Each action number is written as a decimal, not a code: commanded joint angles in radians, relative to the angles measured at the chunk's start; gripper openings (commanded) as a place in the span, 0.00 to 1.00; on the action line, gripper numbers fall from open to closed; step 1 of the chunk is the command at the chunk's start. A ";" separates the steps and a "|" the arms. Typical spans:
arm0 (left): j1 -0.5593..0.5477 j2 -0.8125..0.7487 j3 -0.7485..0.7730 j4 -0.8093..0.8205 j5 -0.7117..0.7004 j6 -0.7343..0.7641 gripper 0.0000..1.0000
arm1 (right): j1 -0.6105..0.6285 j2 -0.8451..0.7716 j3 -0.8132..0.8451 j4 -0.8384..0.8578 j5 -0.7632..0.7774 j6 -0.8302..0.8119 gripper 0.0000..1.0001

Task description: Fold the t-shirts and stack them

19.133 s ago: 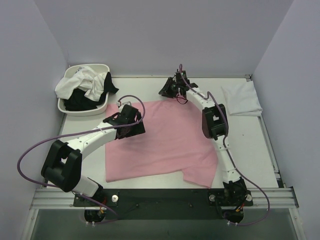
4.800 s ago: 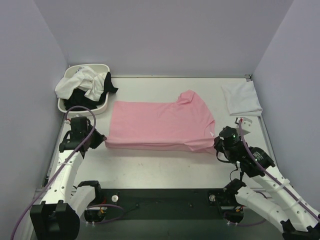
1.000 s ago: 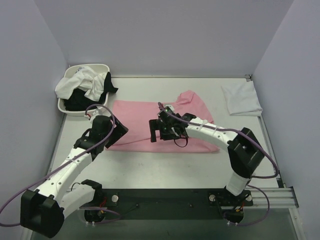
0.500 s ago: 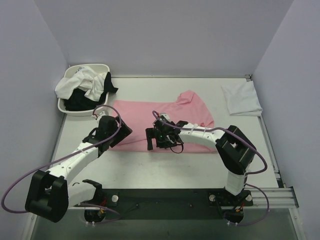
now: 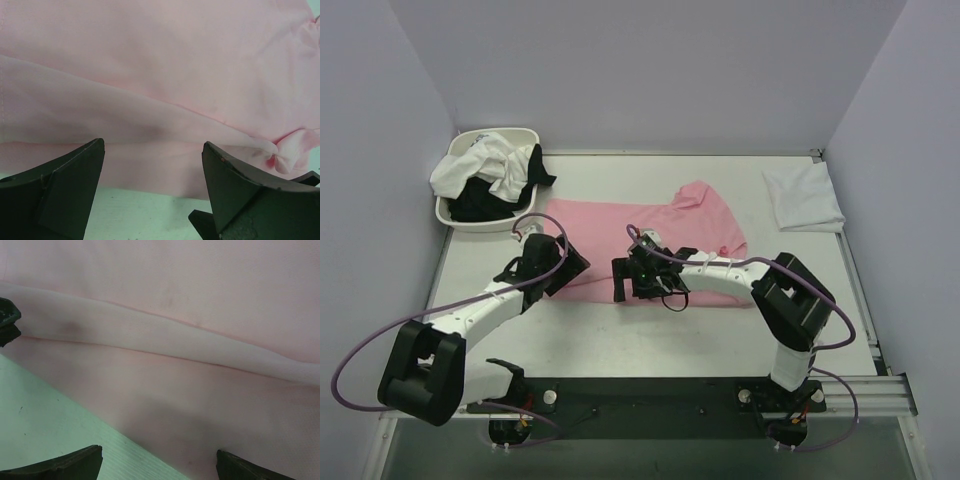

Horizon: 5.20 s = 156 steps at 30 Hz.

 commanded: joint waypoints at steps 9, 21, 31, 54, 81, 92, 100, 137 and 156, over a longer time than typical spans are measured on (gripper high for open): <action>-0.020 0.023 -0.005 0.056 0.031 -0.028 0.88 | 0.016 0.031 -0.083 0.044 -0.025 0.045 1.00; -0.021 0.053 0.007 0.022 -0.022 -0.009 0.88 | 0.016 0.005 -0.086 0.026 -0.015 0.032 1.00; -0.021 0.138 0.033 0.039 -0.044 -0.009 0.88 | 0.016 -0.024 -0.106 0.018 -0.004 0.023 1.00; -0.020 0.186 0.108 0.023 -0.052 -0.009 0.87 | 0.016 -0.049 -0.176 0.047 -0.004 0.035 1.00; -0.020 0.167 0.159 -0.041 -0.070 0.004 0.87 | 0.016 -0.041 -0.187 0.076 -0.012 0.035 1.00; -0.017 0.182 0.174 -0.047 -0.073 0.006 0.87 | 0.018 -0.038 -0.184 0.073 -0.010 0.032 1.00; -0.012 0.198 0.176 -0.038 -0.071 0.007 0.87 | 0.016 -0.029 -0.186 0.081 -0.013 0.035 1.00; 0.086 0.323 0.367 -0.021 -0.042 0.055 0.87 | 0.034 -0.001 -0.210 0.118 -0.025 0.055 1.00; 0.059 0.091 0.265 -0.059 0.002 0.026 0.87 | 0.054 -0.017 -0.213 0.105 -0.016 0.049 1.00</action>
